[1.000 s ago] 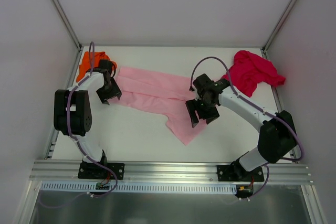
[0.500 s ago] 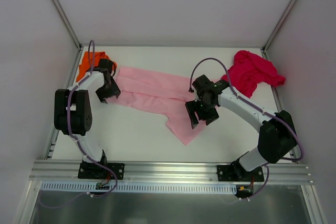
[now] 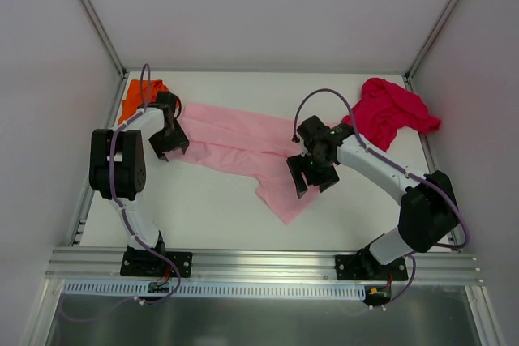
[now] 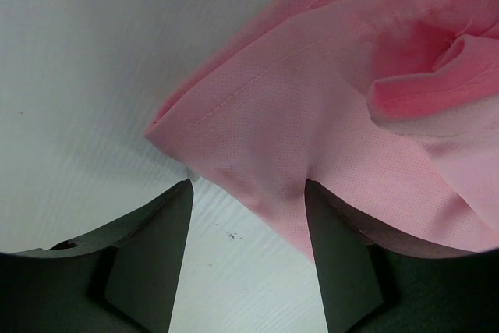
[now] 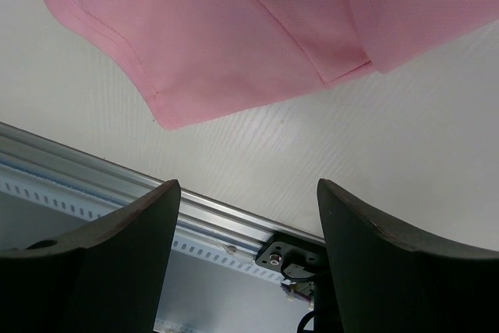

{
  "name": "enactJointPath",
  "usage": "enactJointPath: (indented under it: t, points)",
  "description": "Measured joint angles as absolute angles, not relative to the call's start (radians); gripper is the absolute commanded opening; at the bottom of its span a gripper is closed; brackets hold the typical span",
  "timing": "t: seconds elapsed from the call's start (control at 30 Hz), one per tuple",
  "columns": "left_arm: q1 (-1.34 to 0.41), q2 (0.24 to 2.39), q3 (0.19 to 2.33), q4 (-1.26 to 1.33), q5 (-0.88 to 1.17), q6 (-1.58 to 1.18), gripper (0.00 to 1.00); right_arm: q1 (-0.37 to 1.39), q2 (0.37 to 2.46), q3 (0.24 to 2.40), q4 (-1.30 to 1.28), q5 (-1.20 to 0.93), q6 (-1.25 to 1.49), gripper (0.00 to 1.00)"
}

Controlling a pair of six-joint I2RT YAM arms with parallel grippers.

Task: Fold and stack the t-shirts
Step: Fold the flattened tshirt in 1/3 of the way

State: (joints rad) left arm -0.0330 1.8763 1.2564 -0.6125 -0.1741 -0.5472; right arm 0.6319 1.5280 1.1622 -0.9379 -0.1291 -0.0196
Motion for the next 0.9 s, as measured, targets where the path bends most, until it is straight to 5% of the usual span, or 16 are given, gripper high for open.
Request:
enactJointPath:
  t: [0.17, 0.3, 0.33, 0.9]
  points:
    - [-0.033, 1.879, 1.256, -0.612, -0.164, -0.549, 0.51, 0.633, 1.526, 1.162, -0.939, -0.103, -0.028, 0.76]
    - [-0.033, 1.879, 1.256, -0.614, -0.161, -0.562, 0.04, 0.633, 1.526, 1.163, -0.939, -0.08, -0.037, 0.76]
    - [-0.033, 1.879, 1.256, -0.615, -0.16, -0.562, 0.0, 0.633, 1.526, 1.163, -0.939, -0.072, -0.039, 0.76]
    - [-0.06, 1.77, 1.209, -0.7, -0.158, -0.585, 0.0, 0.558, 1.526, 1.304, -0.983, 0.065, -0.092, 0.77]
